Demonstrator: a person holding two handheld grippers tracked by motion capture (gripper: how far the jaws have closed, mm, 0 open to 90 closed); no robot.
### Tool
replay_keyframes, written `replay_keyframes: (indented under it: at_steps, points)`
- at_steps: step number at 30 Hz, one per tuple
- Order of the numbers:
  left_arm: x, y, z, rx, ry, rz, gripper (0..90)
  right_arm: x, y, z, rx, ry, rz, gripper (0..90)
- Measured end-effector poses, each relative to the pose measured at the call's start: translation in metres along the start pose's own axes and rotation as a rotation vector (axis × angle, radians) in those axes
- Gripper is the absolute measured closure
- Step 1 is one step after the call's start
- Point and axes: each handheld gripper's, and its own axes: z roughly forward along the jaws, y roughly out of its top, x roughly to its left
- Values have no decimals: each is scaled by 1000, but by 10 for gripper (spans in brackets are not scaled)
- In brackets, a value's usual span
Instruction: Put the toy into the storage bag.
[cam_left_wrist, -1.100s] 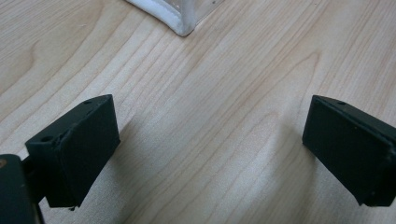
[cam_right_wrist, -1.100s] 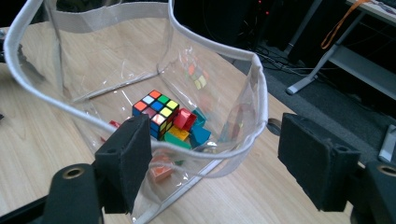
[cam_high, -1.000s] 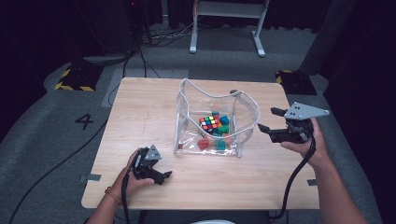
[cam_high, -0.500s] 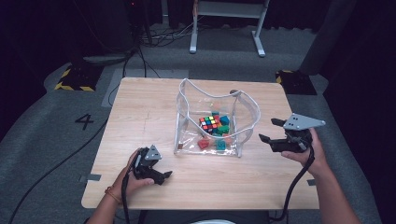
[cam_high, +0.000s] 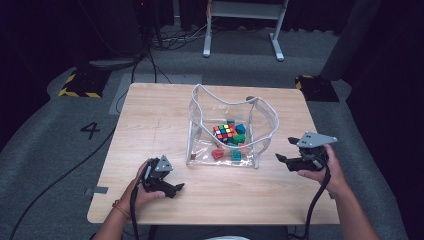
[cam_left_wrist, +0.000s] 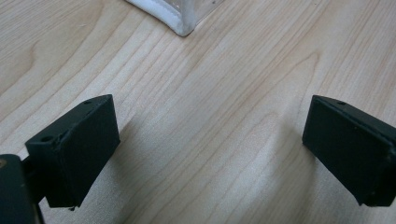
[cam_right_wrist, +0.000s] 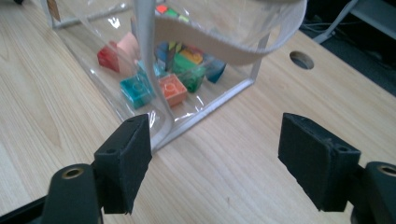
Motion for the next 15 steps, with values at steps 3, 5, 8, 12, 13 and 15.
replay_keyframes:
  at_steps: [3,5,8,12,13,15]
  points:
    - [0,0,0,0,0,0,39,0,-5,3,18,1,6,256]
    - [0,0,0,0,0,0,39,0,-9,7,36,-2,5,255]
    - [0,0,0,0,0,1,39,1,-14,10,58,1,5,255]
    - [1,0,0,1,-5,5,37,2,-23,15,81,6,9,252]
    - [1,0,0,1,-4,5,37,2,-25,16,91,7,11,252]
    - [1,0,0,1,-5,5,37,3,-29,18,107,5,7,247]
